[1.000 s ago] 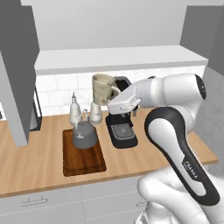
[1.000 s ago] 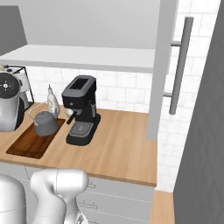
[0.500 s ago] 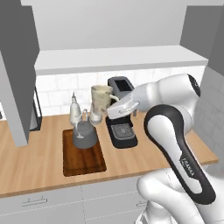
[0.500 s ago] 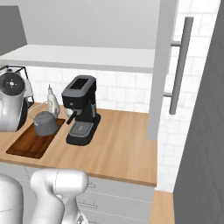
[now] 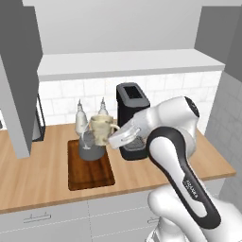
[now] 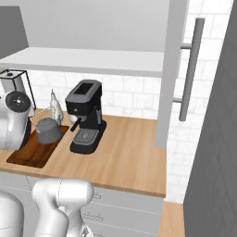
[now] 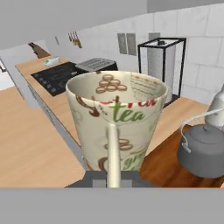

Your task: Pick the kettle from the counter and place it on the tray. Then pick the mug from the cabinet and place it on the tray. Then close the cabinet doors.

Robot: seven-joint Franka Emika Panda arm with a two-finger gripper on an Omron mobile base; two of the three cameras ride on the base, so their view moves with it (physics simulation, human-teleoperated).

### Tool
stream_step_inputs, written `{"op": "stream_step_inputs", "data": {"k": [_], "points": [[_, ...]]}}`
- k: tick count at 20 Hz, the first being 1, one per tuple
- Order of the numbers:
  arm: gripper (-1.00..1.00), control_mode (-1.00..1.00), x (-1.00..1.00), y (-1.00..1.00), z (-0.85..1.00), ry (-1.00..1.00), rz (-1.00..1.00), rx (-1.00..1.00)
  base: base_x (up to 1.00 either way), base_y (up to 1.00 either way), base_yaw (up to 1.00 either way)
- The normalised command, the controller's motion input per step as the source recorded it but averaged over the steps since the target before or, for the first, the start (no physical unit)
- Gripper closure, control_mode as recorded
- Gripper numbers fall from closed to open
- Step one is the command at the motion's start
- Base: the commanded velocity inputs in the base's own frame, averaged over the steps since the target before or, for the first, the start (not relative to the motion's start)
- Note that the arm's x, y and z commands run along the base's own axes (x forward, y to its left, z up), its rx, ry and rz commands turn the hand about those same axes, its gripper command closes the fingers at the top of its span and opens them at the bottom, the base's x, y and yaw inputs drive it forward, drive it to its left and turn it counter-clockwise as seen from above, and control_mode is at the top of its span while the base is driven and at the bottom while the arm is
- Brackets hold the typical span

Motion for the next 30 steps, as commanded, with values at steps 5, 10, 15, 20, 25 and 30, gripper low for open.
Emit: {"op": "stream_step_inputs", "data": {"k": [5, 10, 15, 20, 25, 30], "points": [[1.0, -1.0, 0.07, 0.25, -0.71, 0.1, 0.07, -0.08, 0.0, 0.0, 0.0], [1.0, -1.0, 0.26, 0.17, -0.6, 0.08, 0.01, -0.07, 0.0, 0.0, 0.0], [1.0, -1.0, 0.37, 0.13, -0.58, 0.05, 0.0, -0.06, 0.0, 0.0, 0.0], [1.0, -1.0, 0.49, 0.19, -0.52, 0.08, 0.0, -0.03, 0.0, 0.0, 0.0], [1.0, -1.0, 0.48, 0.18, -0.47, 0.04, 0.0, -0.04, 0.0, 0.0, 0.0], [1.0, -1.0, 0.48, 0.18, -0.48, 0.03, 0.0, -0.02, 0.0, 0.0, 0.0]]}}
